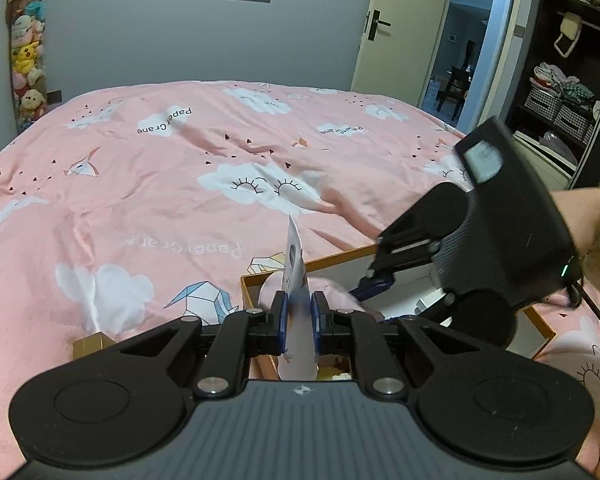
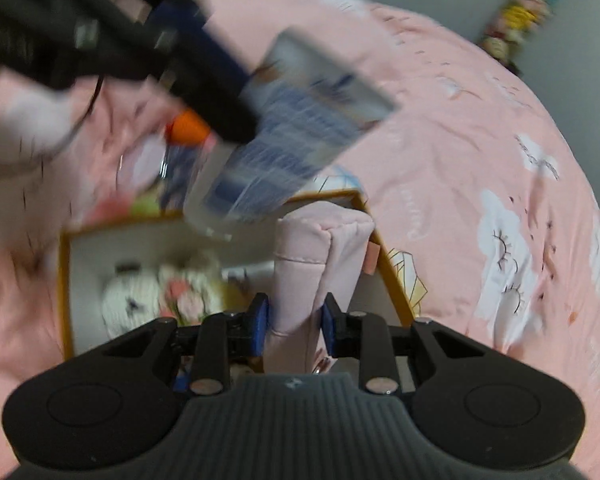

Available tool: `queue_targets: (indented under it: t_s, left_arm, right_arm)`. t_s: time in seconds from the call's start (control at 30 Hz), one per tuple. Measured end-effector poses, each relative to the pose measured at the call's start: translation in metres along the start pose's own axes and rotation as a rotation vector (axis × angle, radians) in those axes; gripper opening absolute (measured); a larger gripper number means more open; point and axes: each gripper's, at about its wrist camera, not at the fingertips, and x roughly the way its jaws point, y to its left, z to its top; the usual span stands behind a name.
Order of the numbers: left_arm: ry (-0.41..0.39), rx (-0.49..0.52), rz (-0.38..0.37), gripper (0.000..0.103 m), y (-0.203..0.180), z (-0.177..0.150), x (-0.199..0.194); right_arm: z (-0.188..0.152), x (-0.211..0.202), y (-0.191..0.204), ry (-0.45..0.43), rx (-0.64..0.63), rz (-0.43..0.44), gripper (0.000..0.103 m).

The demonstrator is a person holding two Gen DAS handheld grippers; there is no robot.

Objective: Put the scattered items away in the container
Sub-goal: 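Carry the pink pouch with the right tool while the left tool carries the tube to the box, then lower the pink pouch into the box and open the right tool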

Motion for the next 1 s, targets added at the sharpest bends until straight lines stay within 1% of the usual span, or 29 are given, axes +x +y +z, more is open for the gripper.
queue_targets:
  t_s: [0.2, 0.27, 0.3, 0.4, 0.57, 0.6, 0.63, 0.7, 0.77, 0.83, 0.87, 1.0]
  left_arm:
    - [0.013, -0.017, 0.004, 0.014, 0.002, -0.001, 0.004]
    - [0.012, -0.025, -0.002, 0.014, 0.004, -0.002, 0.003]
    - [0.011, -0.026, -0.003, 0.014, 0.005, -0.003, 0.002]
    - [0.009, -0.028, -0.007, 0.014, 0.006, -0.003, 0.001]
    - [0.008, -0.04, -0.008, 0.014, 0.008, -0.003, 0.001]
    - [0.008, -0.04, -0.007, 0.014, 0.008, -0.003, 0.001]
    - [0.008, -0.039, -0.007, 0.014, 0.008, -0.003, 0.0]
    - [0.008, -0.04, -0.006, 0.014, 0.008, -0.003, 0.0]
    - [0.007, -0.043, -0.005, 0.014, 0.008, -0.003, 0.0]
    - [0.006, -0.045, -0.005, 0.014, 0.008, -0.004, 0.0]
    - [0.007, -0.045, -0.005, 0.014, 0.008, -0.004, 0.0]
    - [0.015, -0.038, -0.004, 0.014, 0.005, -0.005, 0.001]
  right_arm:
    - [0.01, 0.032, 0.013, 0.111, -0.209, -0.028, 0.031]
    - [0.01, 0.043, 0.015, 0.133, -0.241, -0.022, 0.031]
    - [0.009, 0.047, 0.012, 0.133, -0.235, -0.02, 0.032]
    - [0.005, 0.057, 0.005, 0.117, -0.173, -0.038, 0.036]
    - [-0.004, 0.057, 0.0, 0.085, -0.108, -0.074, 0.046]
    - [-0.007, 0.055, -0.001, 0.081, -0.099, -0.088, 0.052]
    - [-0.01, 0.054, -0.001, 0.076, -0.086, -0.108, 0.061]
    - [-0.016, 0.049, -0.004, 0.066, -0.041, -0.149, 0.062]
    - [-0.023, 0.045, -0.01, 0.067, 0.05, -0.179, 0.063]
    - [-0.03, 0.042, -0.015, 0.059, 0.15, -0.227, 0.07]
    - [-0.034, 0.04, -0.017, 0.049, 0.204, -0.247, 0.07]
    - [-0.048, 0.042, -0.025, 0.016, 0.431, -0.261, 0.074]
